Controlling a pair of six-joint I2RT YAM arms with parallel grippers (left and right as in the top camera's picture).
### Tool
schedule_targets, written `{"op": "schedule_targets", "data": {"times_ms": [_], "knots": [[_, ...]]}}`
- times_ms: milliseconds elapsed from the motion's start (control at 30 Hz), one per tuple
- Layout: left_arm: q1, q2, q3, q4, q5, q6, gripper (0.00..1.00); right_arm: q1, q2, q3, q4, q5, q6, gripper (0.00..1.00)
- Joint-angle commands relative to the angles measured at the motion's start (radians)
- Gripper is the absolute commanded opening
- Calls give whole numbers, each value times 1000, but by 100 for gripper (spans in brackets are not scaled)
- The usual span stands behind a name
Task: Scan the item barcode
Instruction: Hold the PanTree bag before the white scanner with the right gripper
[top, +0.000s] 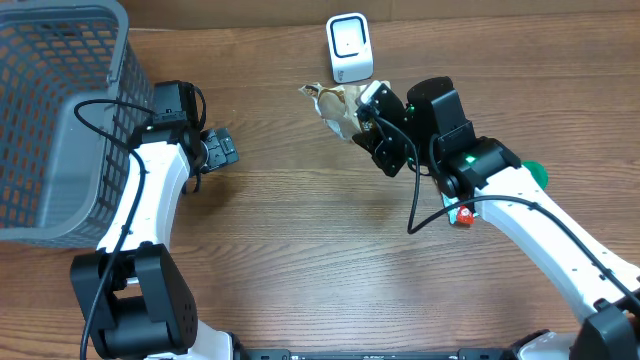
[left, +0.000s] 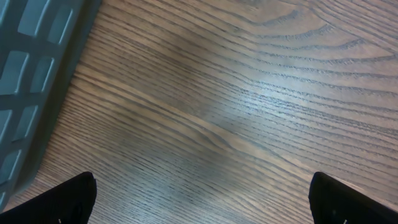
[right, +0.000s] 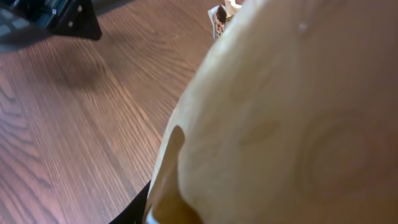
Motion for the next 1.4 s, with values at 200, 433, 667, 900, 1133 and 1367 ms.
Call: {"op": "schedule_targets", "data": {"times_ms": [200, 433, 667, 900, 1133, 1367], "knots": [[0, -24, 18, 3, -17, -18, 99, -2, -35, 231, -147, 127, -124, 3], [0, -24, 18, 3, -17, -18, 100, -1, -17, 367, -172, 229, -264, 3], [0, -24, 18, 3, -17, -18, 100, -1, 65, 367, -57, 315, -397, 3], [0, -24, 18, 3, -17, -18, 100, -1, 222, 367, 146, 349, -517, 3], [0, -24, 18, 3, -17, -18, 100, -2, 365, 367, 356, 397, -586, 3], [0, -24, 18, 3, -17, -18, 99, -9, 462, 366, 480, 400, -621, 3]]}}
